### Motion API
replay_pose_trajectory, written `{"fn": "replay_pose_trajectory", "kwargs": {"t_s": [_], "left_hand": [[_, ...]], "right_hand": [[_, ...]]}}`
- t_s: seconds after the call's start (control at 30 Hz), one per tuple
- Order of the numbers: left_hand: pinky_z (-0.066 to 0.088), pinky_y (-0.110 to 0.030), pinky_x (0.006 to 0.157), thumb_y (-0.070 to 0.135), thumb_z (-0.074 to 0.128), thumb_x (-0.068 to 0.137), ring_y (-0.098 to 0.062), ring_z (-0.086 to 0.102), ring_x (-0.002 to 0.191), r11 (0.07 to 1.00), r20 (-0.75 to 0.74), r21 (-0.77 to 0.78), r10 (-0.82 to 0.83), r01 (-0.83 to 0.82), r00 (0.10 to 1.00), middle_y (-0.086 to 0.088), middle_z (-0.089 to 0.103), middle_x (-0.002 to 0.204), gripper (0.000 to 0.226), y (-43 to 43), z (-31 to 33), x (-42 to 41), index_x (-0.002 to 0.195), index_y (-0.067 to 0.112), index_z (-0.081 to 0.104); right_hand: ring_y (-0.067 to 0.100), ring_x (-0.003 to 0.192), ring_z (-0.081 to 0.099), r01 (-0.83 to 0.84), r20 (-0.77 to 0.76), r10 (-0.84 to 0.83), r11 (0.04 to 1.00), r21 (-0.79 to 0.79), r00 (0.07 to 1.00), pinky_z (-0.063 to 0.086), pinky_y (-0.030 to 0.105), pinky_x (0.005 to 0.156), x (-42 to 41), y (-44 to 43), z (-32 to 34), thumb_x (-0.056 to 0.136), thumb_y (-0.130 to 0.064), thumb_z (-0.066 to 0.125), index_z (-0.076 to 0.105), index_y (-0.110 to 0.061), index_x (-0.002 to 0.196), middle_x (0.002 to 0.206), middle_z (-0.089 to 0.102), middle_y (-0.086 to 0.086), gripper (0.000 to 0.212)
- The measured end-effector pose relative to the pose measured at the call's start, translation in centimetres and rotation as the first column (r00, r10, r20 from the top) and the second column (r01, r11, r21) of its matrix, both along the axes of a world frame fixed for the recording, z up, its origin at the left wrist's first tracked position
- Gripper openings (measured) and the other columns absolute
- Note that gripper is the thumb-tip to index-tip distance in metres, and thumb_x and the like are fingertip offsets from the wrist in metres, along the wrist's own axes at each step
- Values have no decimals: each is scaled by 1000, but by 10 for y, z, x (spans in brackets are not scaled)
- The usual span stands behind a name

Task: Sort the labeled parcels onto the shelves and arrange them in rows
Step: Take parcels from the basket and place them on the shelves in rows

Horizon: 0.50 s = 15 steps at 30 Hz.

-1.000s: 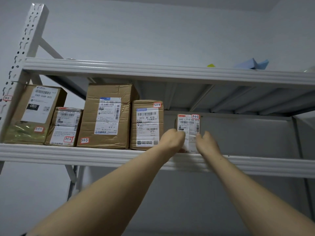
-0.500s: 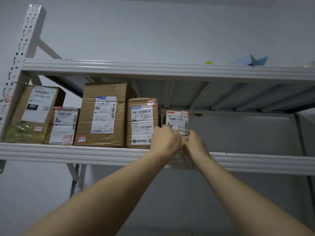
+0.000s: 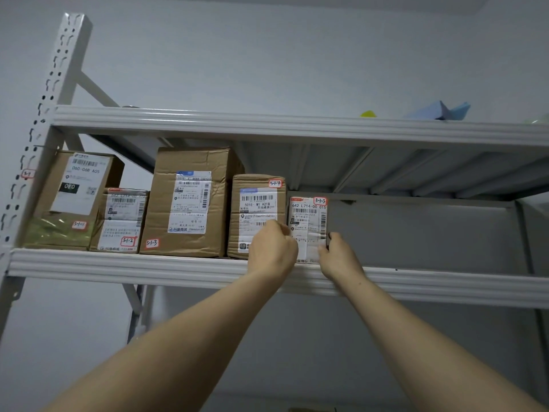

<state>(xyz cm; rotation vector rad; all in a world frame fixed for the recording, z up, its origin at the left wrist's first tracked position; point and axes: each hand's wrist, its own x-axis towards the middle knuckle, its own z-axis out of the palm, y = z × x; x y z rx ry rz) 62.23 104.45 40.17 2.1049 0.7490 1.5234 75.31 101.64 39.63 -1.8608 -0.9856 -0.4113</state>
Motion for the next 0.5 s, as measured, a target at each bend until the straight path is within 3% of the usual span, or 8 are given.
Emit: {"fn": "replay_pose_trajectory", "kwargs": {"t_s": [0.2, 0.33, 0.5], "left_hand": [[44, -34, 97, 9, 41, 90, -21, 55, 114, 992, 18, 70, -106, 105, 994, -3, 61, 125, 37, -17, -5, 8, 123, 15, 56], [46, -35, 96, 13, 43, 92, -22, 56, 114, 965, -65, 150, -206, 214, 976, -2, 62, 124, 34, -38, -23, 17, 122, 17, 58], [47, -35, 95, 18, 48, 91, -24, 56, 117, 873, -309, 156, -401, 462, 862, -2, 61, 127, 36, -84, -62, 33, 125, 20, 59]], "right_hand": [[29, 133, 39, 89, 56, -86, 994, -63, 995, 23, 38, 113, -10, -33, -9, 101, -24, 33, 16, -12, 150, 143, 46, 8, 53], [25, 131, 42, 240, 71, -241, 970, 30, 968, 19, 37, 112, -8, -78, -31, 100, -26, 38, 22, -14, 148, 141, 47, 5, 52], [25, 130, 43, 490, 37, -489, 871, -31, 871, 22, 37, 112, -21, -169, -72, 97, -27, 45, 34, -13, 142, 138, 50, 8, 49]]}}
